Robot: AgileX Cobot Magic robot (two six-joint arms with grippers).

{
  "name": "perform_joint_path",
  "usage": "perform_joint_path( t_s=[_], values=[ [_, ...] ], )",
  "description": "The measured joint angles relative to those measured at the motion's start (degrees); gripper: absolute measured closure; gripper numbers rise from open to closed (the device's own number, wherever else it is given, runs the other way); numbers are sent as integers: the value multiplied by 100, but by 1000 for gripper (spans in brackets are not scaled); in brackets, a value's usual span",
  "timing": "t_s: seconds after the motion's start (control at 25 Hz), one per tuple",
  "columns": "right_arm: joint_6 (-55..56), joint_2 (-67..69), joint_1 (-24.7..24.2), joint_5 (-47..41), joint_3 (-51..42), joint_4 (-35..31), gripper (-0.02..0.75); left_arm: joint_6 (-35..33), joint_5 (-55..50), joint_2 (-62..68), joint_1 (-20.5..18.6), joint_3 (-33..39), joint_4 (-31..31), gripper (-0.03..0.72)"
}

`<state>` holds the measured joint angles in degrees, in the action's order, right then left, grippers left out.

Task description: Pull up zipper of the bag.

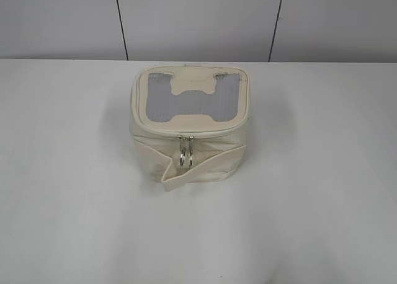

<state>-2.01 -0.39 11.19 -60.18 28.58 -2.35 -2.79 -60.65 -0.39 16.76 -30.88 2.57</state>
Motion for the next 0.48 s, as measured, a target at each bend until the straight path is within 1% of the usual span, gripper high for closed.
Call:
perform_joint_path(
  t_s=[0.12,0.2,0.32,0.4,0.48],
  values=[
    [7,0,0,5,0,0,224,0,7,0,-11,0,0,300],
    [7,0,-31,5,0,0,224,0,7,0,-127,0,0,318],
    [14,0,-328,5,0,0,226,0,7,0,-657,0,0,343],
    [14,0,-564,5,0,0,229,0,7,0,-1114,0,0,359],
    [14,0,-714,5,0,0,234,0,7,0,-1419,0,0,375]
  ],
)
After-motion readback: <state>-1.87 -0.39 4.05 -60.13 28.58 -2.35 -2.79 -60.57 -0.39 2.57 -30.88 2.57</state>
